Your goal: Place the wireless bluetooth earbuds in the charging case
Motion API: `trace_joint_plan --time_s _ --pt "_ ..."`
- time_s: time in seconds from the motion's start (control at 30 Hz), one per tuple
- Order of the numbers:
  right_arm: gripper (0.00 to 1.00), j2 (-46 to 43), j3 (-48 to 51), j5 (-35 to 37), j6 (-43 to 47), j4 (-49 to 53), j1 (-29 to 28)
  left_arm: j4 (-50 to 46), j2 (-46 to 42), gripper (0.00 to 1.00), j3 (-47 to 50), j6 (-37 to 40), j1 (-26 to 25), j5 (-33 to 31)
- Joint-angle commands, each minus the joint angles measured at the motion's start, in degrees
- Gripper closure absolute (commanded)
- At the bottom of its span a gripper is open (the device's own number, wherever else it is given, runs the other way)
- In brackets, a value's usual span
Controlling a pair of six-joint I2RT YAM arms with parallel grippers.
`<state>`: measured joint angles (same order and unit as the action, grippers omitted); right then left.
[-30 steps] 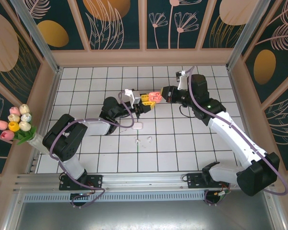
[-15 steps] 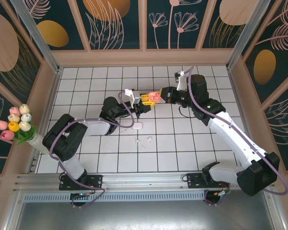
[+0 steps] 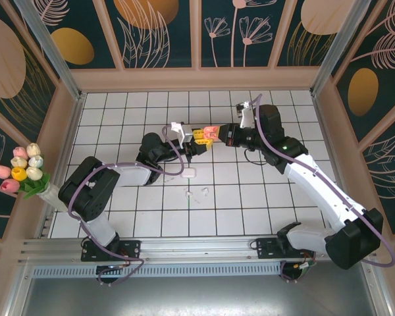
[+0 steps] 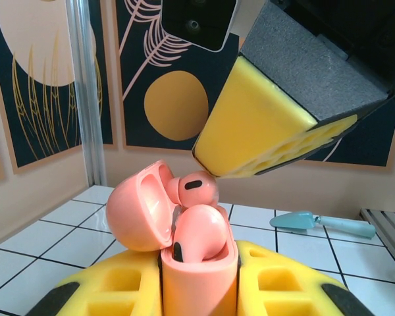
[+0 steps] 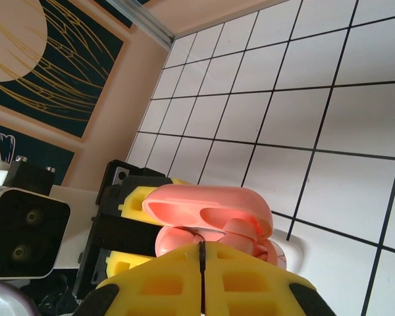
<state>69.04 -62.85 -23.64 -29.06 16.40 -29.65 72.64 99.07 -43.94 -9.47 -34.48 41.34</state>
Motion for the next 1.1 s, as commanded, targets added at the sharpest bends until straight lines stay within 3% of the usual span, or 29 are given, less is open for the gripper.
trace_joint_plan --time_s 0.0,0.3,1.07 --pt "0.9 -1.72 0.51 1.27 0.78 2.52 -0.26 2.41 0.17 1.0 -1.5 -0.19 0.14 0.02" --pt "0.9 -2.85 -1.63 4.39 0.43 1.07 1.13 2.5 0.23 1.0 -1.44 -0.28 0.14 0.09" --pt "0.9 3.57 -2.5 0.47 2.62 -0.13 2.89 2.2 0.17 1.0 -1.8 -0.37 0.16 0.5"
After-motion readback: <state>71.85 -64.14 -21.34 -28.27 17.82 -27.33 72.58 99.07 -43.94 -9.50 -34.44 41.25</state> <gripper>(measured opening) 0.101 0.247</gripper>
